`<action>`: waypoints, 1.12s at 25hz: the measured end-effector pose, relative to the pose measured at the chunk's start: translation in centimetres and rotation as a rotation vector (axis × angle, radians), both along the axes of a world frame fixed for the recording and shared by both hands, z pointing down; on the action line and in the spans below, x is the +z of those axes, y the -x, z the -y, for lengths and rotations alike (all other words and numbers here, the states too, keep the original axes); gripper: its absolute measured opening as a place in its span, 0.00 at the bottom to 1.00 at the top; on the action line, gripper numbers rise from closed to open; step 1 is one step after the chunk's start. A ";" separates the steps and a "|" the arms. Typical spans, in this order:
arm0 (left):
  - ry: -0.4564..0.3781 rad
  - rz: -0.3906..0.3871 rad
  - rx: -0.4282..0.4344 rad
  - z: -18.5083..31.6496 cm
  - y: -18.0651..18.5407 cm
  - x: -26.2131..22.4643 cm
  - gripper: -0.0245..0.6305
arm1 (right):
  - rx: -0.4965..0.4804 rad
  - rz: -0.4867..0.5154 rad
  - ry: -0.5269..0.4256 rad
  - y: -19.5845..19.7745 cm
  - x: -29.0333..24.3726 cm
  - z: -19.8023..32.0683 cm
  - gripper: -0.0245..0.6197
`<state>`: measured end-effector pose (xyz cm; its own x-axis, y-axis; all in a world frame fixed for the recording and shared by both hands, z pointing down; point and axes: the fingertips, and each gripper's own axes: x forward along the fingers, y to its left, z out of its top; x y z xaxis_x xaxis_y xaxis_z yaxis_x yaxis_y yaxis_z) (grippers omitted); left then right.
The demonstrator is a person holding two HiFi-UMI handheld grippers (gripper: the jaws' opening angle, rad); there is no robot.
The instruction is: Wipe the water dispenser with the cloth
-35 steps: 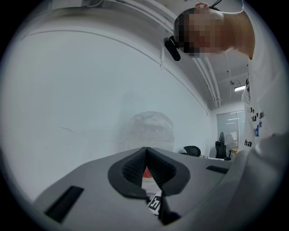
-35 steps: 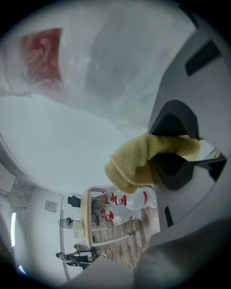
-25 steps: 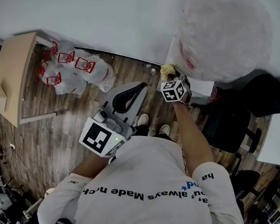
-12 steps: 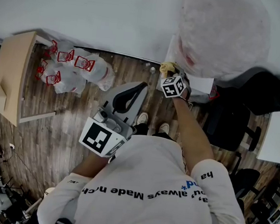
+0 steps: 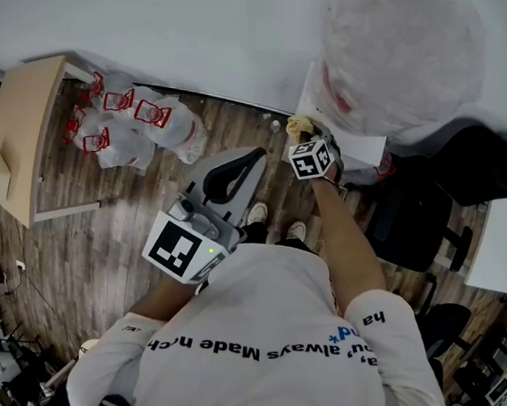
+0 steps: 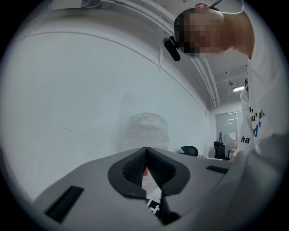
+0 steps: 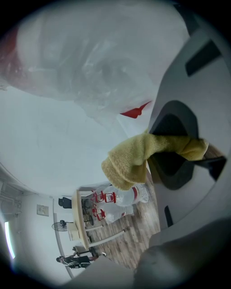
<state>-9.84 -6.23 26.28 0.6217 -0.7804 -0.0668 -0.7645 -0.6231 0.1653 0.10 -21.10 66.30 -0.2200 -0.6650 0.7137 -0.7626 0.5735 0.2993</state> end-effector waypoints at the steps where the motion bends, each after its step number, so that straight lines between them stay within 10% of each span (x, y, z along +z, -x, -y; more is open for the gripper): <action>1: 0.000 0.001 0.001 -0.1 0.0 0.0 0.07 | -0.001 0.002 0.003 0.0 0.1 -0.2 0.12; 28: -0.020 -0.010 -0.002 -1.0 0.0 -0.7 0.07 | -0.023 0.014 0.025 0.9 0.6 -3.9 0.13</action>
<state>-9.87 -5.22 25.57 0.6190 -0.7804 -0.0886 -0.7644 -0.6245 0.1602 -0.77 -17.21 66.86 -0.2446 -0.6415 0.7271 -0.7531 0.5980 0.2743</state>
